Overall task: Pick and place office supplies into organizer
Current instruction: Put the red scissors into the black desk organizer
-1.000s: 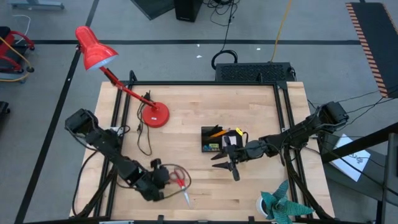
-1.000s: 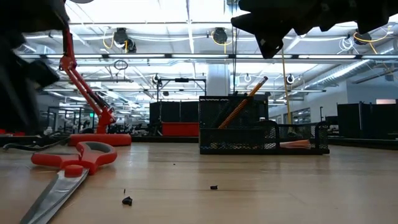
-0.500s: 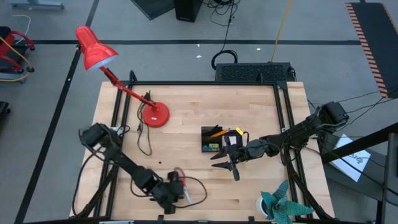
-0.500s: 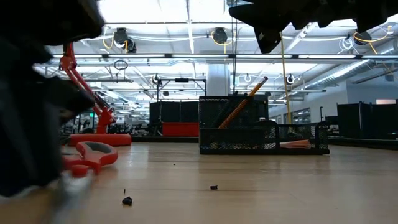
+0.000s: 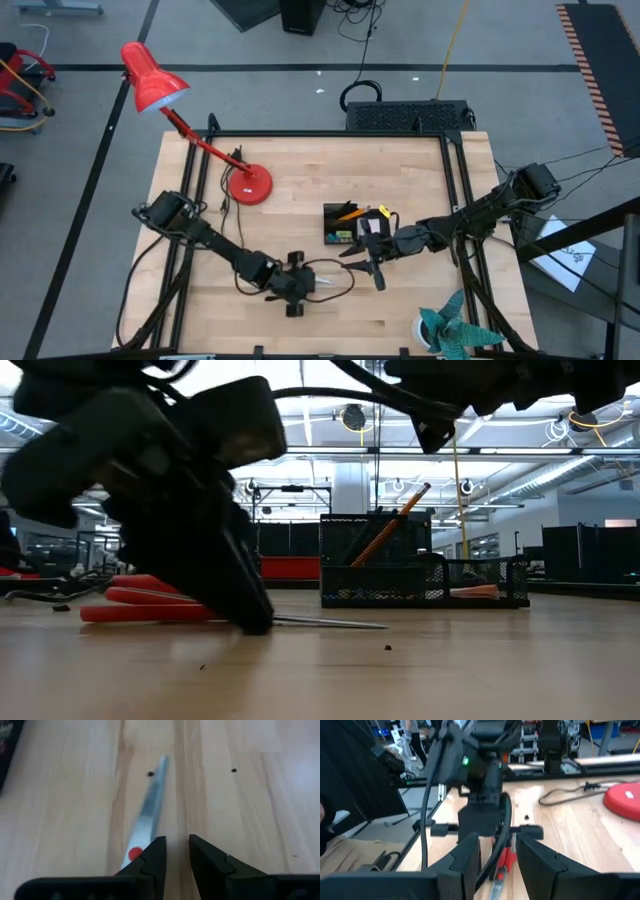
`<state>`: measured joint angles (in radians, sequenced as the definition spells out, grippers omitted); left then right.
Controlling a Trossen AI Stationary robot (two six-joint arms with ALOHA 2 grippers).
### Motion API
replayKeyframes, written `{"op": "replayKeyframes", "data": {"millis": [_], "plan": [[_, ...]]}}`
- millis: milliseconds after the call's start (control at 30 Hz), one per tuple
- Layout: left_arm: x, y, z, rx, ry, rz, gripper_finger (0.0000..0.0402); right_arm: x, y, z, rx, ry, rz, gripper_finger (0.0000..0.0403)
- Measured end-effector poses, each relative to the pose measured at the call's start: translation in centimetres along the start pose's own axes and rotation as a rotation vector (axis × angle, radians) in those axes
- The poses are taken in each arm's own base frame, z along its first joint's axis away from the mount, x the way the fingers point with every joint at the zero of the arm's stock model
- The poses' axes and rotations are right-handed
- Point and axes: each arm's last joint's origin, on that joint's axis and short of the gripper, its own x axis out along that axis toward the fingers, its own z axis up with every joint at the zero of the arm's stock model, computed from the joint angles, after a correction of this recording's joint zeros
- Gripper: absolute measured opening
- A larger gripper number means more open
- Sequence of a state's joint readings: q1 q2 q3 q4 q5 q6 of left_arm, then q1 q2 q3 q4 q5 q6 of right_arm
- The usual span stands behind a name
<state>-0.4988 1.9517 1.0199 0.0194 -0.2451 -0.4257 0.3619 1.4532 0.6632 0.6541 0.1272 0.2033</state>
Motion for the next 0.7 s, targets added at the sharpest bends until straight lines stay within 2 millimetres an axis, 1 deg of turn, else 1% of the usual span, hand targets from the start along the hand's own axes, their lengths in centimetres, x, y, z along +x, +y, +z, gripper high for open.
{"op": "replayKeyframes", "data": {"millis": [100,200,267,333,400,467,533,567,633,700], "plan": [[-0.5,-0.4,0.1,0.082,-0.008,-0.030,0.0092,0.0,-0.1,-0.3,0.021,0.028,-0.007,0.0122],[-2.4,-1.8,0.5,0.190,-0.061,-0.048,0.0092,0.0,-0.1,-0.5,0.033,0.048,-0.013,0.0123],[-4.5,-3.1,0.8,0.288,-0.126,-0.008,0.0092,0.0,-0.1,-0.6,0.034,0.060,-0.018,0.0123],[-7.1,-4.3,1.0,0.389,-0.196,0.061,0.0092,0.0,-0.2,-0.6,0.018,0.061,-0.026,0.0123],[-10.1,-5.2,1.2,0.467,-0.270,0.140,0.0092,0.0,-0.2,-0.5,-0.004,0.051,-0.045,0.0125],[-13.2,-5.6,1.5,0.528,-0.341,0.215,0.0092,0.0,-0.2,-0.4,-0.022,0.033,-0.054,0.0126],[-15.7,-5.1,1.8,0.585,-0.398,0.268,0.0092,0.0,-0.2,-0.2,-0.036,0.013,-0.059,0.0126],[-16.7,-4.6,2.0,0.606,-0.416,0.273,0.0092,0.0,-0.2,-0.1,-0.038,0.005,-0.058,0.0125],[-18.0,-3.0,2.2,0.614,-0.440,0.268,0.0092,0.0,-0.2,-0.1,-0.037,0.001,-0.057,0.0126],[-18.6,-0.7,2.4,0.575,-0.472,0.270,0.0092,0.0,-0.2,-0.1,-0.018,0.002,-0.053,0.0127]]}}
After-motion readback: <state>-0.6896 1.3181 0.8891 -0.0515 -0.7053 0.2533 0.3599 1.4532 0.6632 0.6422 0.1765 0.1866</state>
